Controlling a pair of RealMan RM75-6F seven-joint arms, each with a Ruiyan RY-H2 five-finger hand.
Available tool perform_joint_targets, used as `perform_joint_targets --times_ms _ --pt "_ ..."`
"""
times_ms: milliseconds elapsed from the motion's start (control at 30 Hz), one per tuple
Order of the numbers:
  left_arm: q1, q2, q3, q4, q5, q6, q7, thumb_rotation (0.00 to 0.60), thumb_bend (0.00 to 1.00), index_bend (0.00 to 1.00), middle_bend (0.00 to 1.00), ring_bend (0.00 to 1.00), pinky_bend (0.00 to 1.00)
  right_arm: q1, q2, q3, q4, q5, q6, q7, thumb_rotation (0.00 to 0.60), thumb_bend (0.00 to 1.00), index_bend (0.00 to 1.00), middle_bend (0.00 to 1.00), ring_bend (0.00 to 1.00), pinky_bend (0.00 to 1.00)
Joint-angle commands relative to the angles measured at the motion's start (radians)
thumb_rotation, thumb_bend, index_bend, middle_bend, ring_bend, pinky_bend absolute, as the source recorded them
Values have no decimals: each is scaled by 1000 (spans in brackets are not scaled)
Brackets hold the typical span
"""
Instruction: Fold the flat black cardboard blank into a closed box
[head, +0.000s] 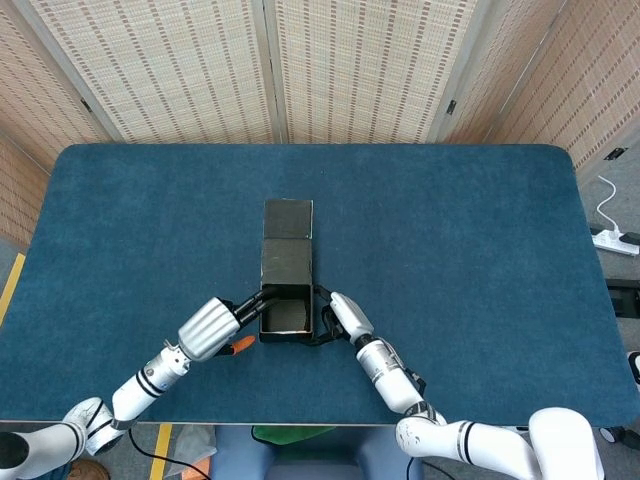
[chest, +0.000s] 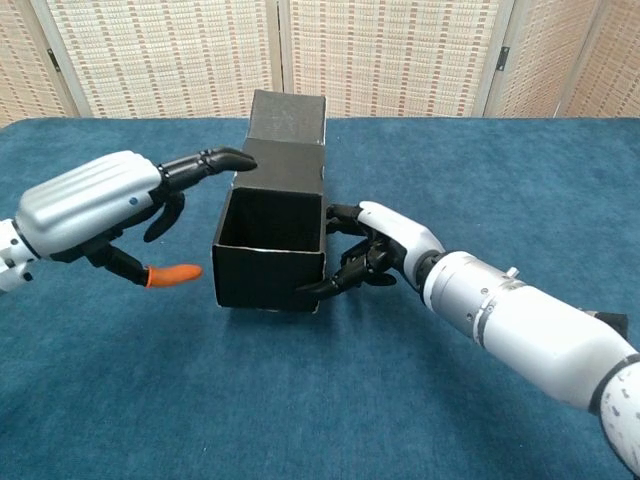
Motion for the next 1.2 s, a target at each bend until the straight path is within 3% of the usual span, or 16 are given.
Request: perform_joint_targets --times_ms 33,167,267,300,333,500,700,967,1200 --pt "21 63 -16 -86 -28 3 -13 600 284 51 146 748 917 27 -32 19 54 30 -29 -19 600 191 474 464 754 1000" --pt "29 85 -24 -124 -59 -17 -71 600 283 51 146 747 922 42 -50 26 85 47 -47 -34 600 166 284 328 716 1000" --pt "39 107 -32 -161 -105 -57 -149 600 283 47 145 742 924 52 -68 24 120 48 -51 -49 600 92 50 139 661 1000" --pt "48 129 -32 -213 -163 -115 -282 600 283 43 144 741 925 55 -73 20 135 52 -63 -52 600 70 16 97 648 1000" --pt "43 147 -30 -233 -174 -145 -335 600 282 34 139 740 925 55 -74 19 137 50 -65 -51 600 36 0 47 632 1000" --pt "23 199 -27 -287 -208 -259 -547 600 275 0 97 723 926 34 -46 -4 88 17 -63 -27 600 0 0 0 605 1000" --pt "2 213 -24 -283 -214 -349 -709 600 264 0 28 687 926 3 -5 -33 21 -21 -45 -7 600 0 0 0 597 1000" --pt "-19 196 -26 -250 -224 -437 -773 600 240 0 0 646 925 -31 32 -49 -31 -33 -13 -6 600 0 0 0 586 1000" --pt "-54 121 -53 -144 -259 -542 -845 600 213 0 0 617 922 -99 175 -51 -204 -86 82 9 600 0 0 0 585 1000"
